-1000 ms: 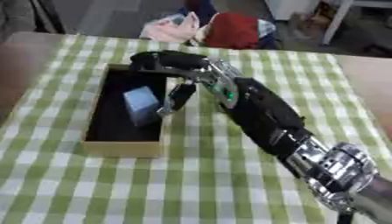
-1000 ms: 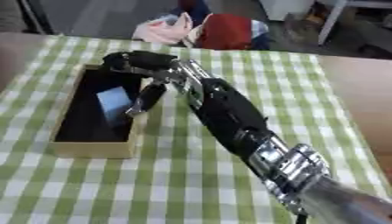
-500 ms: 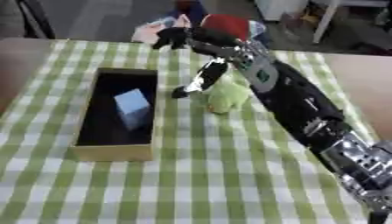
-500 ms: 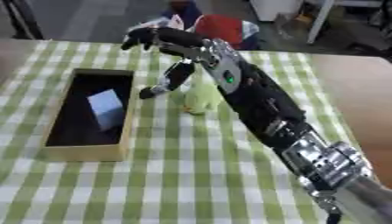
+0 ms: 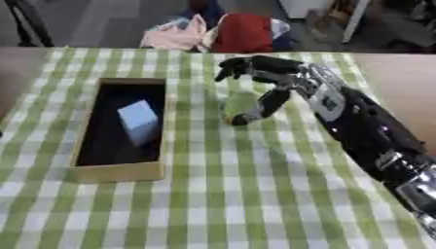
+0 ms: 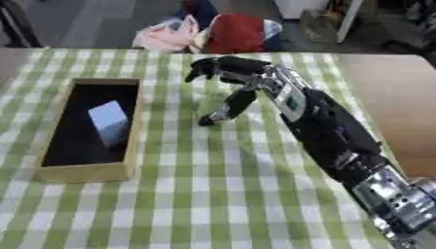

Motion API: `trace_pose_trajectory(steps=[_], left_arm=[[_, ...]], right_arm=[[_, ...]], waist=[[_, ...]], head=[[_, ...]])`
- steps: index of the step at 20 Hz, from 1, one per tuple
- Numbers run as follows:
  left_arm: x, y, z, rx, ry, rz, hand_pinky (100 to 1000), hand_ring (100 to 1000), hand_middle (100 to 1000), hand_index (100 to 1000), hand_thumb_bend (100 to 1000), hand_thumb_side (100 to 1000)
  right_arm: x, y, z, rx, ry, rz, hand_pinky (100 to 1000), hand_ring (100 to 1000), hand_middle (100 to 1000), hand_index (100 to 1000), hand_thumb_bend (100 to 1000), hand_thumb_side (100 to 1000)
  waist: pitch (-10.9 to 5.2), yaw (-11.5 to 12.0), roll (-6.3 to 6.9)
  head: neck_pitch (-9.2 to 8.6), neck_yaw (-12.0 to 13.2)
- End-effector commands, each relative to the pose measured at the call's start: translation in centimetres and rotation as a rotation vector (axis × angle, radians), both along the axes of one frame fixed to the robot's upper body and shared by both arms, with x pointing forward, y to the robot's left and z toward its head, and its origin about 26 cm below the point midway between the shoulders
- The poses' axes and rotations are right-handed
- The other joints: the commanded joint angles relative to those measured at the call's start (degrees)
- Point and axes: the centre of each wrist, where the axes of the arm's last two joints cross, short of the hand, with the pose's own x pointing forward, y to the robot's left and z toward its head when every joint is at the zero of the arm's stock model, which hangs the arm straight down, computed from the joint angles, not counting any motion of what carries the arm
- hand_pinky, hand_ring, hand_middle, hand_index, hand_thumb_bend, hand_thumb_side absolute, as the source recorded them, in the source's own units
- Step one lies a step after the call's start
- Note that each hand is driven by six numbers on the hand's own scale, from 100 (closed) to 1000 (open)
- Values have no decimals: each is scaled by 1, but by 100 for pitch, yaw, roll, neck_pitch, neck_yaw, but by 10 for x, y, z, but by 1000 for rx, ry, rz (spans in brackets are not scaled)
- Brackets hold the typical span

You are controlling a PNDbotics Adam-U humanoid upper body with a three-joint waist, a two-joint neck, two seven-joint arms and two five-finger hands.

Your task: Pick up objects on the table and place them in the box.

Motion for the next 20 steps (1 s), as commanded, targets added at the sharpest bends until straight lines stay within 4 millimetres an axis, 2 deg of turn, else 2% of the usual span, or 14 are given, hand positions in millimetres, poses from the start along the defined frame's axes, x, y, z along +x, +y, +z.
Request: trace_pose_trajectory(steps=[1, 6, 11, 13, 15, 16, 20], left_arm=[[-1, 3, 6, 10, -25, 9, 760, 659, 638, 696, 100, 879], [-1, 2, 5, 12, -26, 10, 760, 659, 638, 696, 100, 880], [-1, 1, 5, 14, -25, 11, 760, 659, 638, 695, 100, 882], [-1, 1, 5, 14, -26, 11, 760, 659, 638, 695, 100, 881], [-1, 1, 5, 15, -25, 12, 760, 659, 638, 695, 100, 882], [-1, 2, 5, 15, -25, 13, 760, 659, 638, 695, 100, 881], [0, 2, 5, 17, -25, 14, 759, 659, 640, 695, 100, 880]], right_arm=[[0, -24, 7, -22, -56, -90, 752, 1000, 813, 879, 537, 542], [0, -33, -7, -63, -91, -144, 750, 991, 779, 843, 478, 425], [1, -36, -18, -98, -103, -144, 745, 981, 716, 785, 457, 350], [2, -36, -19, -91, -118, -142, 730, 955, 601, 690, 398, 264], [3, -35, -18, -70, -140, -141, 724, 943, 551, 646, 375, 230], [3, -34, -16, -59, -151, -140, 718, 933, 499, 592, 350, 202], [6, -27, -7, -14, -183, -121, 710, 913, 426, 516, 277, 169]], waist=[[-71, 8, 29], [-41, 8, 39], [-22, 11, 39], [-23, 10, 38], [-25, 7, 35], [-29, 4, 31], [-49, -12, 22]], head=[[-36, -2], [-57, -20], [-60, -22], [-59, -23], [-59, -22], [-60, -21], [-57, -7]])
